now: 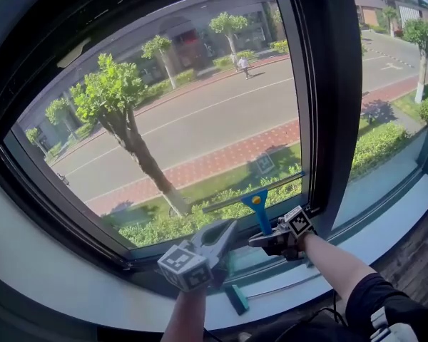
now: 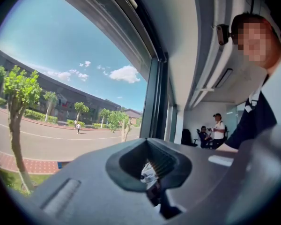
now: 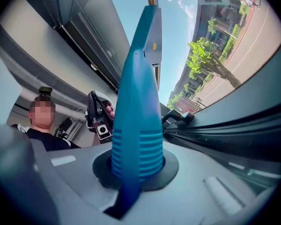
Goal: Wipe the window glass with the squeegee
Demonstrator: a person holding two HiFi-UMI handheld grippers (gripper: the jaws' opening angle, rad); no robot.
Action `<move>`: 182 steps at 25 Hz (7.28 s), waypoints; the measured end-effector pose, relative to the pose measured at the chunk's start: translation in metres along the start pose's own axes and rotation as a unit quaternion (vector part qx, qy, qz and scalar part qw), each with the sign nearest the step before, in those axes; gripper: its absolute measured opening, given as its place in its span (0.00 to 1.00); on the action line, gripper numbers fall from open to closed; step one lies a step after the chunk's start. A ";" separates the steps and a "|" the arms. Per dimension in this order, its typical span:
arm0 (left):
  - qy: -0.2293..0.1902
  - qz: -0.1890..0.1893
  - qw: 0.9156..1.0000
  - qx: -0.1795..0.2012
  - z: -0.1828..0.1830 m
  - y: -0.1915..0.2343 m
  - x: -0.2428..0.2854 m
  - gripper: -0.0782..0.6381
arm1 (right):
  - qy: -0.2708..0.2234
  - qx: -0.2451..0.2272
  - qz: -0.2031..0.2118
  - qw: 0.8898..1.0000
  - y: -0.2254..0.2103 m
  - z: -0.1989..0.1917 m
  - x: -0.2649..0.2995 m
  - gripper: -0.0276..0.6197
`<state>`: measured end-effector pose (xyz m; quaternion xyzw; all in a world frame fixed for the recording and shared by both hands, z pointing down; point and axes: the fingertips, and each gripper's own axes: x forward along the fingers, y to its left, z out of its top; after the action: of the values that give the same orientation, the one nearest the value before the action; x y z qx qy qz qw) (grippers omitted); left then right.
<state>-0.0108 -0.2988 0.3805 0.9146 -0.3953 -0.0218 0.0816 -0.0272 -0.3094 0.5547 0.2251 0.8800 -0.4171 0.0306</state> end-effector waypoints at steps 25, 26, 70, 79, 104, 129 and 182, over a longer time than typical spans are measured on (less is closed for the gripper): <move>0.029 0.022 0.999 -0.039 -0.048 0.011 -0.018 0.11 | -0.017 0.065 0.003 0.998 -0.020 -0.056 -0.007 0.05; 0.028 0.023 0.999 -0.036 -0.049 0.011 -0.015 0.11 | -0.014 0.061 0.006 0.998 -0.017 -0.056 -0.010 0.05; -0.049 -0.017 0.995 0.083 0.091 0.053 -0.152 0.11 | 0.089 -0.349 -0.006 0.933 0.258 0.274 0.260 0.05; -0.060 0.004 0.995 0.076 0.095 0.071 -0.177 0.11 | 0.080 -0.360 -0.031 0.929 0.264 0.324 0.277 0.05; -0.060 0.017 0.994 0.088 0.101 0.068 -0.163 0.11 | 0.118 -0.317 -0.025 0.941 0.239 0.322 0.269 0.05; -0.049 0.004 0.997 0.063 0.077 0.051 -0.140 0.11 | 0.092 -0.285 -0.035 0.953 0.143 0.222 0.233 0.05; -0.014 0.003 1.000 -0.007 -0.005 0.061 -0.122 0.11 | 0.066 -0.019 -0.029 0.997 -0.007 0.003 0.150 0.05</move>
<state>-0.1383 -0.2505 0.3922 0.9123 -0.3994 -0.0368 0.0823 -0.1647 -0.2596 0.5216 0.2256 0.8942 -0.3850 -0.0353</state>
